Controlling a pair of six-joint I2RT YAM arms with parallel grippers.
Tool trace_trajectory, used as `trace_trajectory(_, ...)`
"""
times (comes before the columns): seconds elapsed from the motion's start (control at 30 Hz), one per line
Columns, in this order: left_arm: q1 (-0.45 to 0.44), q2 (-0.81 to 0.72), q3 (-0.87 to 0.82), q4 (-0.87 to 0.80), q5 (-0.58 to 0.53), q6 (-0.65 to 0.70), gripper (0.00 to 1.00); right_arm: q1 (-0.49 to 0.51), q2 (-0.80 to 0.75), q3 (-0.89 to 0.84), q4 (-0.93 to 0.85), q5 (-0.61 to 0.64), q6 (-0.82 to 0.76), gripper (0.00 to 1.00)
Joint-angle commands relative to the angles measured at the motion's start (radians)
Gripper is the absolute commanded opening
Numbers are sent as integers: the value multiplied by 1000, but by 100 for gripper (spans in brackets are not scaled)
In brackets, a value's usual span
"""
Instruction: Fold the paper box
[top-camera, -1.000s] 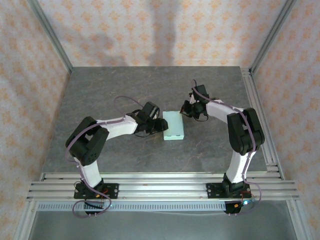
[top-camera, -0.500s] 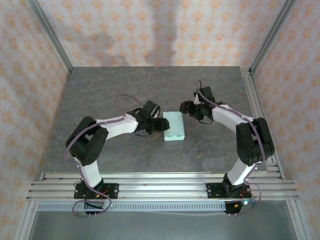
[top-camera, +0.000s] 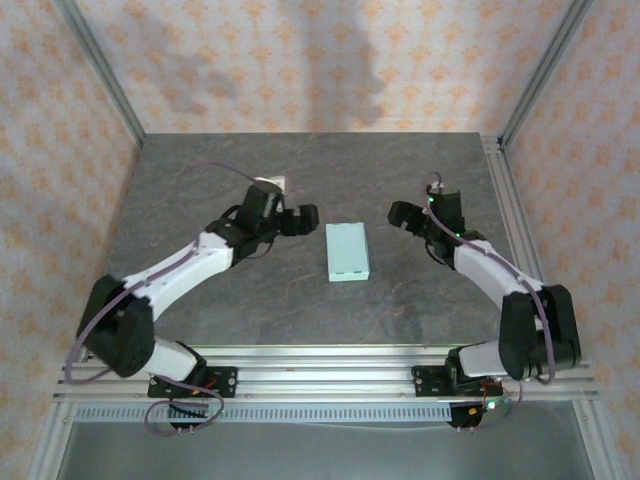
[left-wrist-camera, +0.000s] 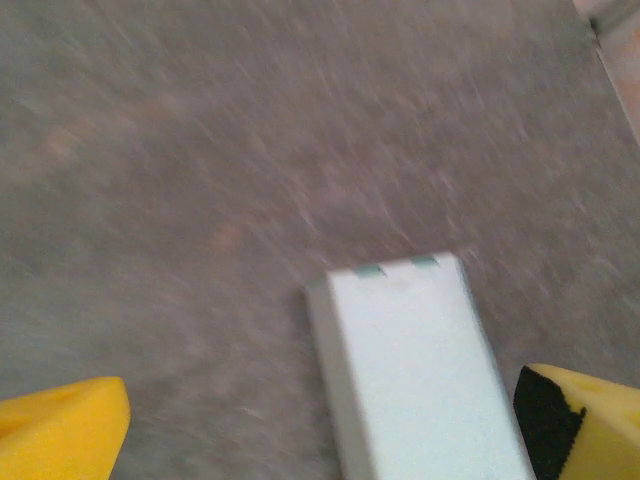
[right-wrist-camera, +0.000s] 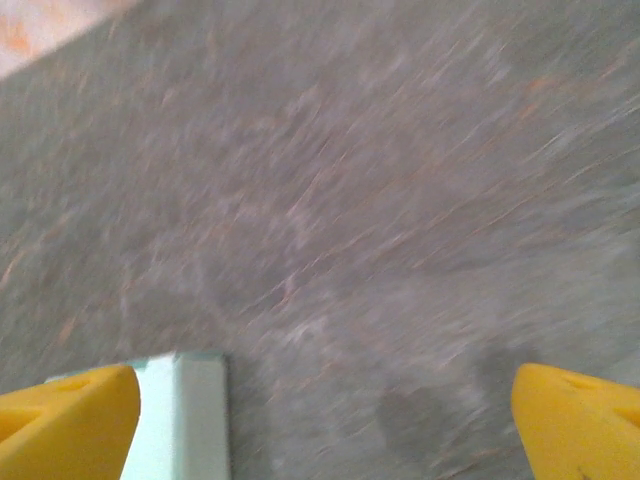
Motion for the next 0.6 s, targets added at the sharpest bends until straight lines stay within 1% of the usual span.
trace_trajectory(0.0, 24, -106, -106, 83, -245, 250, 100, -54, -69, -64, 136, 145, -89, 95)
trace_trajectory(0.1, 71, -207, -238, 198, -357, 335, 99, -82, -97, -143, 233, 228, -189, 95)
trace_trajectory(0.13, 88, -235, -279, 234, -372, 350, 98, -90, -94, -172, 279, 248, -216, 95)
trace_trajectory(0.2, 142, -286, -370, 305, -361, 390, 98, -115, -73, -234, 394, 258, -252, 96)
trace_trajectory(0.27, 185, -312, -434, 353, -367, 424, 100, -119, -35, -288, 514, 276, -286, 96)
trace_trajectory(0.3, 208, -316, -469, 395, -352, 446, 100, -120, -9, -317, 591, 291, -300, 97)
trace_trajectory(0.37, 247, -301, -533, 494, -340, 475, 100, -128, 57, -373, 764, 301, -290, 98)
trace_trajectory(0.4, 267, -286, -562, 543, -332, 484, 100, -142, 90, -387, 820, 285, -282, 98)
trace_trajectory(0.43, 285, -270, -585, 607, -316, 487, 100, -147, 126, -399, 862, 285, -275, 99)
trace_trajectory(0.47, 305, -249, -608, 674, -283, 485, 100, -150, 174, -417, 944, 286, -269, 99)
trace_trajectory(0.5, 318, -231, -602, 667, -272, 496, 100, -154, 221, -431, 1029, 280, -266, 100)
trace_trajectory(0.53, 325, -210, -594, 677, -274, 506, 100, -155, 223, -437, 1046, 269, -267, 99)
trace_trajectory(0.57, 334, -191, -599, 713, -265, 519, 100, -160, 191, -423, 967, 265, -263, 100)
